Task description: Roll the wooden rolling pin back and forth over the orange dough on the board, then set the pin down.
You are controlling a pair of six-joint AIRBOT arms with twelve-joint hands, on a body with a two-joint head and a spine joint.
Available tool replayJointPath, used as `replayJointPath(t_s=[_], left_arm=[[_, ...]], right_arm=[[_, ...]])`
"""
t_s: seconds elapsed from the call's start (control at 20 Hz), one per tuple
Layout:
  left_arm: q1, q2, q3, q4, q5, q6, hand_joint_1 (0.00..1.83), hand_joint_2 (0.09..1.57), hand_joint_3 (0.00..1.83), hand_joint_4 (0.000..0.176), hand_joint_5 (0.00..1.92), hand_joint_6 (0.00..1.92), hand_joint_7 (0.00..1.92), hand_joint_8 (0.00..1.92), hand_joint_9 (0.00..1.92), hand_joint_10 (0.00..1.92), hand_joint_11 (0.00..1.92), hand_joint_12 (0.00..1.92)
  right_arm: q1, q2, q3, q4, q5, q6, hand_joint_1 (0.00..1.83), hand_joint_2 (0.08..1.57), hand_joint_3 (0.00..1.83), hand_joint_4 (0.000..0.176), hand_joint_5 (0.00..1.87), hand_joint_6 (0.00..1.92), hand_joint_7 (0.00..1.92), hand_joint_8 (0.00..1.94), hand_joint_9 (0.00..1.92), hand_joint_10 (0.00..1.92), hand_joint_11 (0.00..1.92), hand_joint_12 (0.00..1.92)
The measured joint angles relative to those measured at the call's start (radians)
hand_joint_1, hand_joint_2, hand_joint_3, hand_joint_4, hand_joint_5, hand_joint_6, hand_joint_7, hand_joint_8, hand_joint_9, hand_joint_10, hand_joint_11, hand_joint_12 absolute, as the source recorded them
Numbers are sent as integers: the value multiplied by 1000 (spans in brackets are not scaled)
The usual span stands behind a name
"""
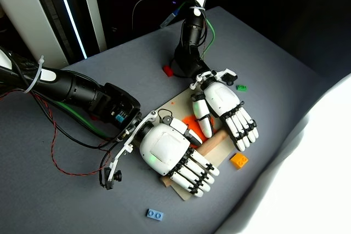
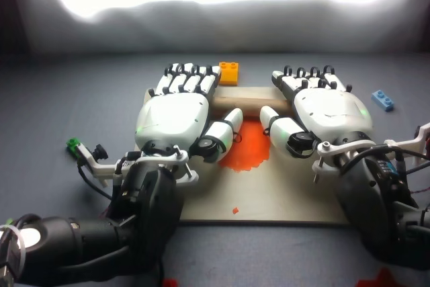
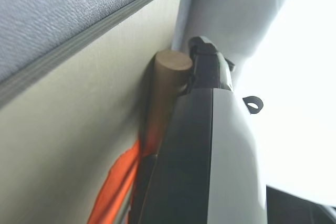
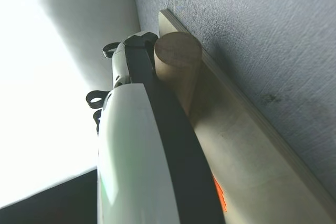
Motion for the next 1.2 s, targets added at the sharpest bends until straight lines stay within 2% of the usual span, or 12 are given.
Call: replayJointPath(t_s=[0.2,0.25,0.5,0.6,0.75,0.9,1.0,1.1,1.2], left_arm=[[14,6,-19,11,-26,-12,0,1524,2,0,176,7,218,6,163,11,0,229],[18,6,-20,13,-27,-13,0,1525,1,0,178,6,214,2,157,7,0,187],[26,14,-37,16,-38,-12,0,1532,3,0,187,4,217,0,166,5,0,223],[31,15,-45,19,-45,-11,0,1530,2,0,165,0,189,0,137,0,0,185],[34,21,-56,19,-49,-11,0,1531,1,0,170,2,183,4,151,5,0,266],[40,31,-72,23,-53,-11,0,1532,1,0,170,1,191,7,154,6,0,267],[48,39,-84,31,-56,-11,0,1537,3,0,145,0,142,0,118,1,0,198],[49,47,-100,28,-55,-5,0,1537,2,0,153,4,195,12,163,14,0,288],[51,53,-108,29,-53,-3,0,1537,1,0,145,3,194,2,152,3,0,160]], right_arm=[[-5,-2,-10,-1,19,-1,0,1571,83,0,299,17,298,2,221,5,0,586],[-7,-2,-13,-2,24,-2,0,1571,84,0,297,15,294,0,218,4,0,586],[-8,-1,-20,-3,32,-10,0,1571,78,0,303,13,298,3,234,7,0,598],[-11,0,-23,-5,38,-12,0,1571,69,0,261,4,261,3,184,7,0,450],[-20,3,-39,-13,50,-20,0,1571,64,0,251,1,279,6,196,12,0,447],[-23,3,-44,-15,57,-29,0,1571,63,0,248,0,275,4,189,9,0,446],[-25,3,-45,-19,60,-36,0,1571,84,0,276,11,272,6,165,10,0,352],[-26,5,-52,-16,66,-47,0,1571,55,0,284,11,299,9,194,17,0,460],[-26,8,-64,-12,72,-58,0,1571,84,0,256,10,284,1,179,8,0,342]])
